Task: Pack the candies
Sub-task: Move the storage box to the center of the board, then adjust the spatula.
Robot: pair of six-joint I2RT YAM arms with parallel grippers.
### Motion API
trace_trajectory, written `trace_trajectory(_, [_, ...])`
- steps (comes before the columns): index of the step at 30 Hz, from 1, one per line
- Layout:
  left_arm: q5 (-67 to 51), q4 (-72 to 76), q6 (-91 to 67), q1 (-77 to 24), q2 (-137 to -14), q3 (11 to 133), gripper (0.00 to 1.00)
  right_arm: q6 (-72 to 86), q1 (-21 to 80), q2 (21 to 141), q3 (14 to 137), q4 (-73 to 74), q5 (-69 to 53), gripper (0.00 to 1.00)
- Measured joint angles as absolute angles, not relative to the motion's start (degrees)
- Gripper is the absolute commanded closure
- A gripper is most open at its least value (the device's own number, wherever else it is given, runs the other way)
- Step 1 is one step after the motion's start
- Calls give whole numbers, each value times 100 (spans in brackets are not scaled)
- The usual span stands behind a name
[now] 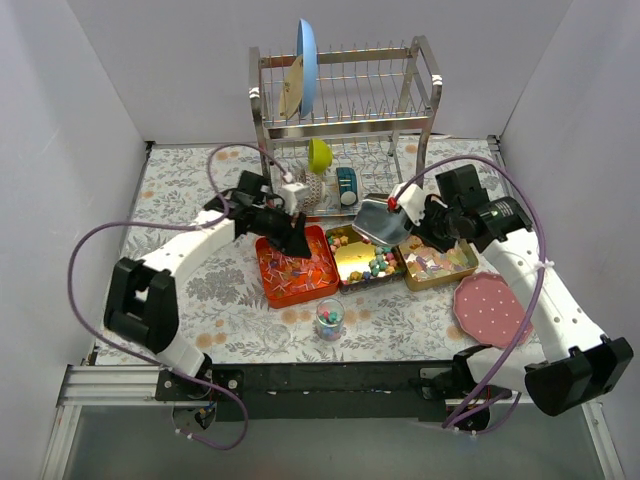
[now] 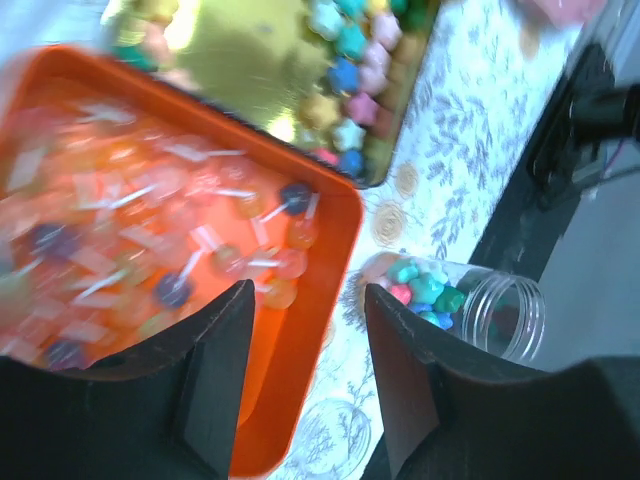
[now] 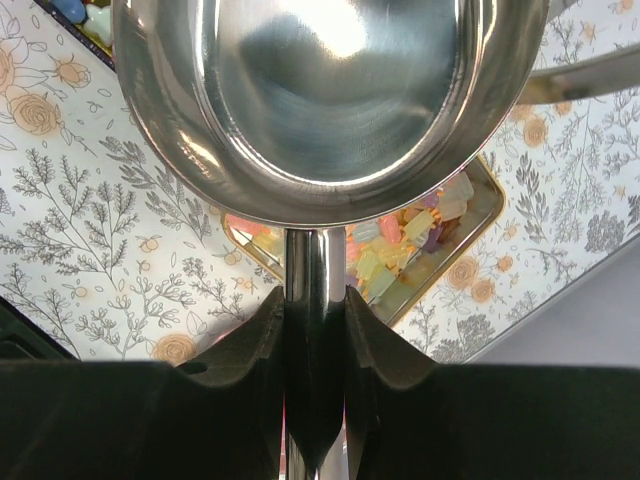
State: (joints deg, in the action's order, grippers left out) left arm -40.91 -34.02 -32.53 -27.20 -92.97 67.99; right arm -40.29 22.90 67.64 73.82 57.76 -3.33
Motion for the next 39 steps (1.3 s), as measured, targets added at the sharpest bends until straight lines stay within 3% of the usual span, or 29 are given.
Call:
trace_trajectory(3, [-4272,-3411,-3361,-1944,-8709,6584,57,-4254,2412,7000,7579,5815,-432,99])
trace_trajectory(7, [-4678,-3393,-3522,-1297,-8541,6407,71,-4519,2867,7391,7957,6012,-447,99])
trace_trajectory(10, [-4950,-3343,-3688,-1310,-8582,6217,84,-4700,3260,7859,8409,6191,-445,99])
trace_trajectory(12, [-5078,-3210,-3885,-1306,-8576,6025,100,-4829,3457,8206,8768,6351,-403,99])
trace_trajectory(18, [-5710,-2687,-4609,-893,-8569,5498,100,-5144,3684,9343,10162,6886,-314,99])
trace_trajectory(23, [-6357,-2163,-5131,-762,-8558,5470,100,-5264,3861,9981,10617,7175,-211,99])
trace_trajectory(24, [-6412,-2082,-5216,-762,-8558,5470,99,-5271,3918,10060,10650,7214,-211,99])
trace_trajectory(25, [-6438,-2018,-5304,-766,-8558,5470,81,-5273,4005,10151,10685,7251,-215,99])
trace_trajectory(28, [-6466,-1833,-5535,-760,-8558,5468,69,-5249,4163,10259,10711,7282,-294,99])
trace_trajectory(39, [-6451,-1271,-6316,-760,-8774,5282,66,-5048,4281,10259,10925,7371,-760,99])
